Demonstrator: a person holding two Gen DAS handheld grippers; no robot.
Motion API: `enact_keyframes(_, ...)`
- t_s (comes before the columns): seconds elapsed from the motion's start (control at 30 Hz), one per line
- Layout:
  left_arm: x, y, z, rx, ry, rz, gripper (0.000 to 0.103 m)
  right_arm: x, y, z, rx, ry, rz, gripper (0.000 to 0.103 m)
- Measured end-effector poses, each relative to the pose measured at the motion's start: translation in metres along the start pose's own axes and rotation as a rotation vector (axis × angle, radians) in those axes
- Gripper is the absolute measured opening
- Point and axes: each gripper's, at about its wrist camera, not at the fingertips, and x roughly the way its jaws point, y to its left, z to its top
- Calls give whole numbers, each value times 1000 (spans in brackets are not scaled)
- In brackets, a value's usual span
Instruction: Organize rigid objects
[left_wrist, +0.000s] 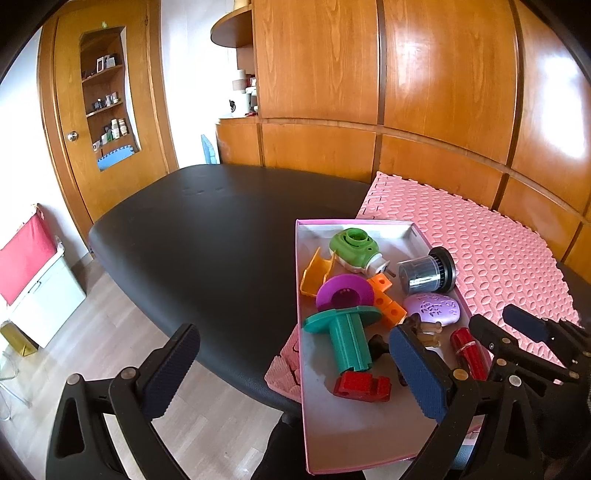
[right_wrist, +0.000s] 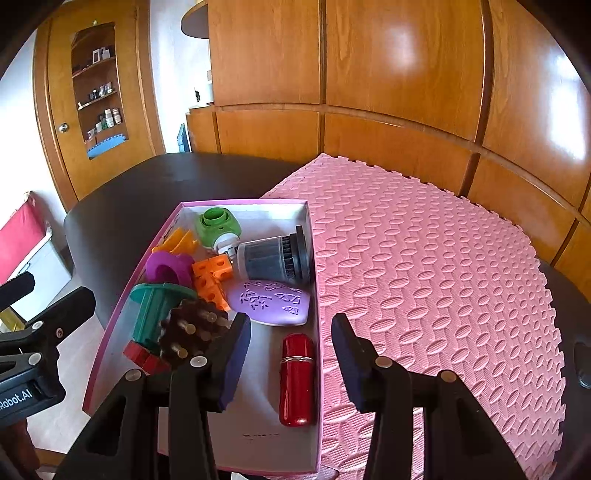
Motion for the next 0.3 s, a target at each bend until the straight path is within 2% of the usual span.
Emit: enact_keyframes(0.3,-2,3,-2,-10,-7,-3,102,0,4,-1,-10,4,1,45)
